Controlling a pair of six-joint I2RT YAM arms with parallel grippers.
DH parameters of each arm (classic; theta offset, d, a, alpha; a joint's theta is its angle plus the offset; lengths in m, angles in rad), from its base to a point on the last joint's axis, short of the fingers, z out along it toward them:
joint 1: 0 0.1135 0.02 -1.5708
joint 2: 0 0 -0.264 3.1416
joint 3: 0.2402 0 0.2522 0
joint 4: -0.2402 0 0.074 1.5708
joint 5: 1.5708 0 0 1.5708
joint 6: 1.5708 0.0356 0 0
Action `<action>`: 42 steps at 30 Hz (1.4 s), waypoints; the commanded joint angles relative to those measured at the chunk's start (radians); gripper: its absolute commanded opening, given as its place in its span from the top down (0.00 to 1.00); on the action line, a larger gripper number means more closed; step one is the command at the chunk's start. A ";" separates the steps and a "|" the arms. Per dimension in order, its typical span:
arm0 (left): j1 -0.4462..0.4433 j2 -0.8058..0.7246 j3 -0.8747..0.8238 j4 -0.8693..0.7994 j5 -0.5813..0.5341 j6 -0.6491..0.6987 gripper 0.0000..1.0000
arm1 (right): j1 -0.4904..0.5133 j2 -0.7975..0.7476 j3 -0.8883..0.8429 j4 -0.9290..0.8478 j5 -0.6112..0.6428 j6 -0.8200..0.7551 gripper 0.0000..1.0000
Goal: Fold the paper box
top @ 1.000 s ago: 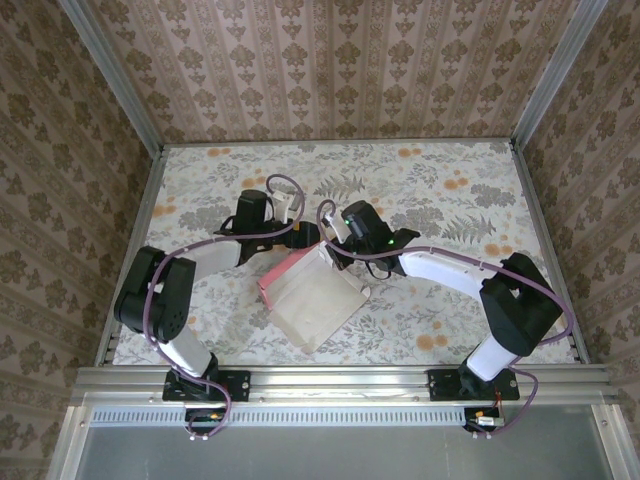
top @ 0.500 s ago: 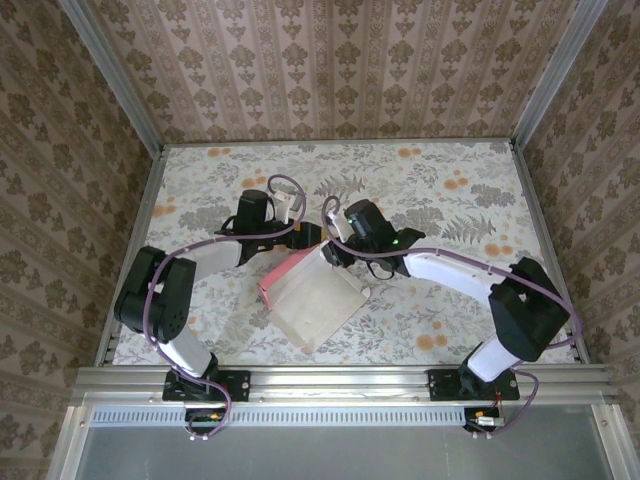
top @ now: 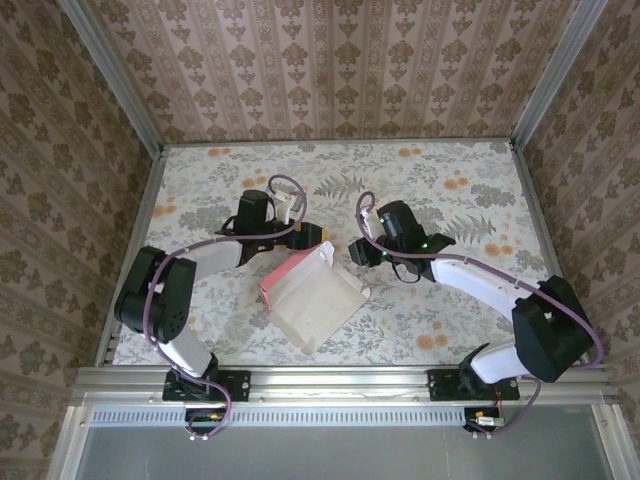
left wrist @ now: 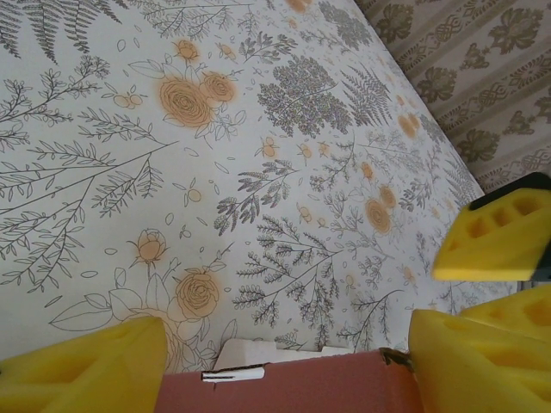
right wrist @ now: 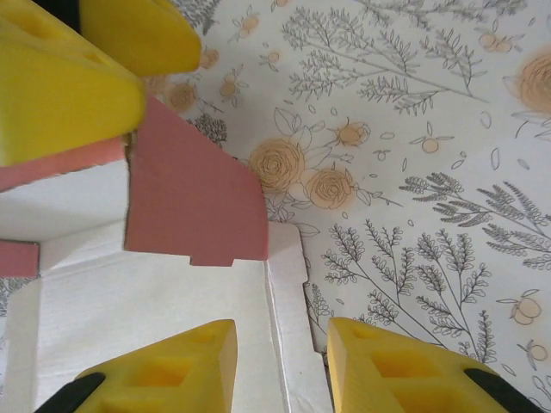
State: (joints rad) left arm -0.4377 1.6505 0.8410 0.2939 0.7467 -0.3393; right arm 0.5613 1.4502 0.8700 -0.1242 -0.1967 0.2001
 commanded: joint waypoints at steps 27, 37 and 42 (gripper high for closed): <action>0.013 0.043 0.040 -0.042 0.038 0.016 0.26 | 0.070 0.222 0.093 0.146 -0.075 0.029 0.63; 0.026 0.070 0.064 -0.038 0.096 -0.003 0.26 | 0.089 0.263 0.134 0.148 -0.055 0.007 0.58; 0.034 0.096 0.091 -0.049 0.156 -0.002 0.26 | 0.105 0.293 0.148 0.162 0.003 -0.016 0.58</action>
State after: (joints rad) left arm -0.4160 1.7203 0.9016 0.2741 0.8436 -0.3408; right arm 0.6540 1.7245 0.9936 0.0204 -0.2340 0.2115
